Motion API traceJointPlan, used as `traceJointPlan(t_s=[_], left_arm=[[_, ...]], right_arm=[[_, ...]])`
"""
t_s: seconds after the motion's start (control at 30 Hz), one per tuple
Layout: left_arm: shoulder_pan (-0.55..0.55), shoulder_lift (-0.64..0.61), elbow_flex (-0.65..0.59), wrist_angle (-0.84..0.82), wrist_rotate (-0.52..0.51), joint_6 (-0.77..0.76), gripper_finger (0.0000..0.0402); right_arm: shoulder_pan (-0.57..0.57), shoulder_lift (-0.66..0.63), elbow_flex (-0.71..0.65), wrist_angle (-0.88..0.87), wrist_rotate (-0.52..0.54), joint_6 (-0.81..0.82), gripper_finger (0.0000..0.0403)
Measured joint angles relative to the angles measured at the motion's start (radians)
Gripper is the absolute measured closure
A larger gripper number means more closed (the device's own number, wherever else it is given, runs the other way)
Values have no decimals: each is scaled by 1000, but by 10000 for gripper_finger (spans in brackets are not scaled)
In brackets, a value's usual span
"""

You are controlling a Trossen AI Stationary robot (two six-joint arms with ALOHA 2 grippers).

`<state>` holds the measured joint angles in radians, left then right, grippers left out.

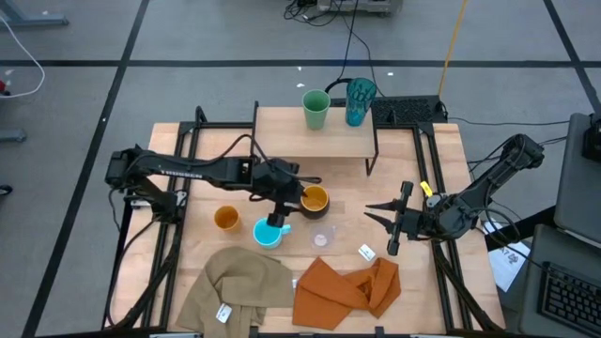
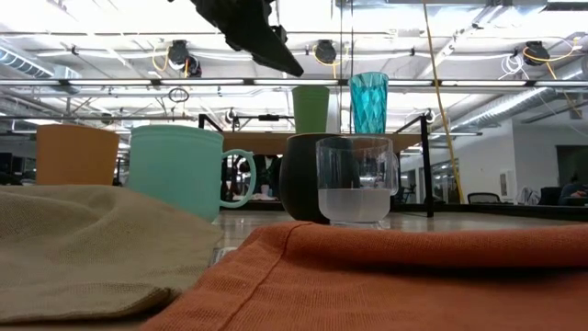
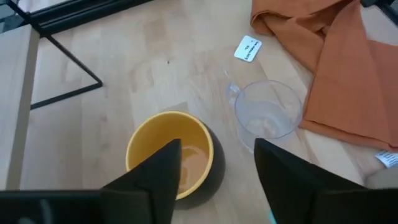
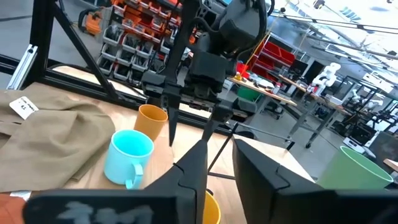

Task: Stack small to large cups/mugs on shelf
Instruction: Put the black mug on the shelf

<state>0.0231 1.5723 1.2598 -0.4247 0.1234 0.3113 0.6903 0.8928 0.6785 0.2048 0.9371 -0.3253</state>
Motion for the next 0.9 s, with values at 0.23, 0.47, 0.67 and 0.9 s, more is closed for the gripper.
traceJointPlan(t_s=[0.23, 0.47, 0.67, 0.9], left_arm=[[-14, 77, 0, 11, -27, 22, 163], [-17, 118, 0, 13, -63, 47, 185], [-19, 133, 1, 18, -80, 80, 194], [-17, 175, 0, 9, -90, 103, 195]], right_arm=[[0, 0, 0, 0, 0, 0, 332], [0, 0, 0, 0, 2, 2, 332], [0, 0, 0, 0, 2, 11, 332], [0, 0, 0, -1, 2, 11, 332]])
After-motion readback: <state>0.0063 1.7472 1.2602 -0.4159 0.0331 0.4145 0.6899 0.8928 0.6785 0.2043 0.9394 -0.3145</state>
